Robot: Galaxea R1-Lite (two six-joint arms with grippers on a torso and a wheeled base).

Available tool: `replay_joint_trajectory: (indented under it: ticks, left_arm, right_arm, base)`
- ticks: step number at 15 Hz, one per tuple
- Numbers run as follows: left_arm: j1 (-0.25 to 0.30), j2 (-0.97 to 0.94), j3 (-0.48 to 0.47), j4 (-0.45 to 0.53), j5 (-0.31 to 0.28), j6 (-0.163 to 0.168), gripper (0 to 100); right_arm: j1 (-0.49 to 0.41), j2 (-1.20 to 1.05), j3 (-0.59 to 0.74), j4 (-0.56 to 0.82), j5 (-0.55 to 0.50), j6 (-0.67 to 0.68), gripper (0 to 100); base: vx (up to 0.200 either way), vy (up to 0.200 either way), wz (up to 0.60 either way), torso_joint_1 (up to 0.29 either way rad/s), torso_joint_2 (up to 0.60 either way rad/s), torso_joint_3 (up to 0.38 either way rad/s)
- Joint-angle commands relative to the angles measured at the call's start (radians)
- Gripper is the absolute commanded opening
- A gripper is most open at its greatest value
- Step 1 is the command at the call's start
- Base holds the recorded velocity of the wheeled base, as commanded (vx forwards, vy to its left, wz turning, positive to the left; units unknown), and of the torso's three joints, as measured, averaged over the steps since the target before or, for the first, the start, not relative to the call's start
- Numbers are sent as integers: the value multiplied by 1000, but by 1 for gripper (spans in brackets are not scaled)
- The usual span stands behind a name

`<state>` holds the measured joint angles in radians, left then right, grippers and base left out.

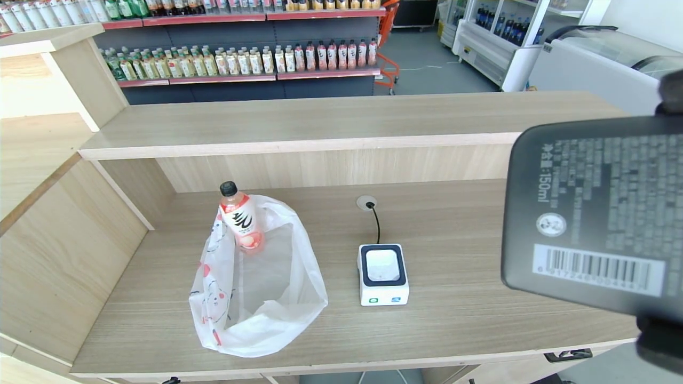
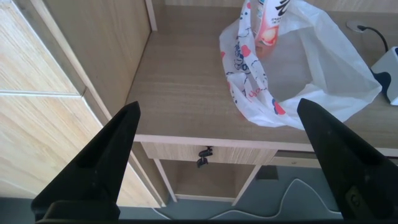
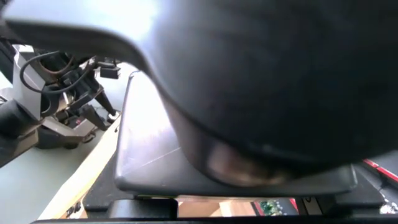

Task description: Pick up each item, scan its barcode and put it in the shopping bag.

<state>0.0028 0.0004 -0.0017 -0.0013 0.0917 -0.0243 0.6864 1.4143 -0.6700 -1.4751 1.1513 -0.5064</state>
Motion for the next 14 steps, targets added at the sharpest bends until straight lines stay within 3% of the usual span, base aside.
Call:
replay_joint_trajectory:
  ticks: [1, 3, 5, 9, 11, 14]
  left_arm:
    - [0, 0, 2, 0, 0, 0, 100]
    - [0, 0, 0, 0, 0, 0, 100]
    - [0, 0, 0, 0, 0, 0, 100]
    - [0, 0, 2, 0, 0, 0, 100]
    - [0, 0, 0, 0, 0, 0, 100]
    - [0, 0, 0, 0, 0, 0, 100]
  right_arm:
    - [2, 6, 1, -1, 1, 0, 0]
    - [1, 8, -14, 9, -21, 2, 0]
    - [-8, 5, -76, 70, -119, 9, 0]
    - [-73, -40, -226, 335, -354, 69, 0]
    - [-183, -47, -252, 372, -482, 190, 0]
    - [-446, -78, -189, 458, -637, 393, 0]
  base:
    - [0, 0, 0, 0, 0, 0]
    - [0, 0, 0, 0, 0, 0]
    - [0, 0, 0, 0, 0, 0]
    - [0, 0, 0, 0, 0, 0]
    - [0, 0, 0, 0, 0, 0]
    - [0, 0, 0, 0, 0, 0]
